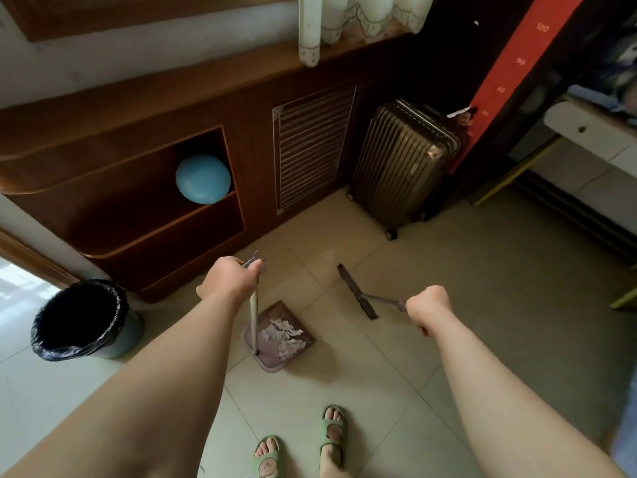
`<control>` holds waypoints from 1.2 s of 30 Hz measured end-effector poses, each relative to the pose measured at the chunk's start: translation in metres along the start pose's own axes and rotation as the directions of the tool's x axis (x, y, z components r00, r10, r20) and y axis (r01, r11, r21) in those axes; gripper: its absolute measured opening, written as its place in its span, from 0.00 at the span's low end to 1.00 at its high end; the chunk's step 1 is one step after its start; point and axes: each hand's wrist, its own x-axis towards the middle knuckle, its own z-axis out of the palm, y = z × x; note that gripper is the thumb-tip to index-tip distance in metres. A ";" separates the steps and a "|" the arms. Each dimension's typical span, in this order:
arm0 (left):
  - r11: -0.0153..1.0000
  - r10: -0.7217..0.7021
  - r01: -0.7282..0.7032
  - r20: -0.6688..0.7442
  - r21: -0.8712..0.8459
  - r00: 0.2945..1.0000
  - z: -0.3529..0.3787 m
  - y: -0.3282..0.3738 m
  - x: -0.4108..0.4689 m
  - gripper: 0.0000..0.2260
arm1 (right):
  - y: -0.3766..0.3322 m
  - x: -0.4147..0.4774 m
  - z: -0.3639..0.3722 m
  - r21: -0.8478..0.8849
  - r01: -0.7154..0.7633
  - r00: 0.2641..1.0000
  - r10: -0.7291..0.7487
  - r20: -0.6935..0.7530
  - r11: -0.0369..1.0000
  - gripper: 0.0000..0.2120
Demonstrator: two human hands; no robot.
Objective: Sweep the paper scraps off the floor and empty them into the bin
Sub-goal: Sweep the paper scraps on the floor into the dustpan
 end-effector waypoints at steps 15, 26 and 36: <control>0.997 0.040 -0.043 0.045 0.061 0.998 0.098 0.114 0.019 0.18 | 0.063 0.138 -0.086 0.069 -0.237 0.970 0.240 -0.046 0.969 0.09; 0.996 0.078 -0.081 0.079 0.036 0.994 0.136 0.150 0.033 0.17 | 0.053 0.149 -0.056 -0.084 -0.164 0.957 0.179 0.228 0.983 0.07; 0.992 0.098 -0.104 0.092 0.067 0.991 0.139 0.142 0.028 0.17 | 0.024 0.123 -0.080 -0.008 -0.051 0.933 0.051 0.355 0.999 0.06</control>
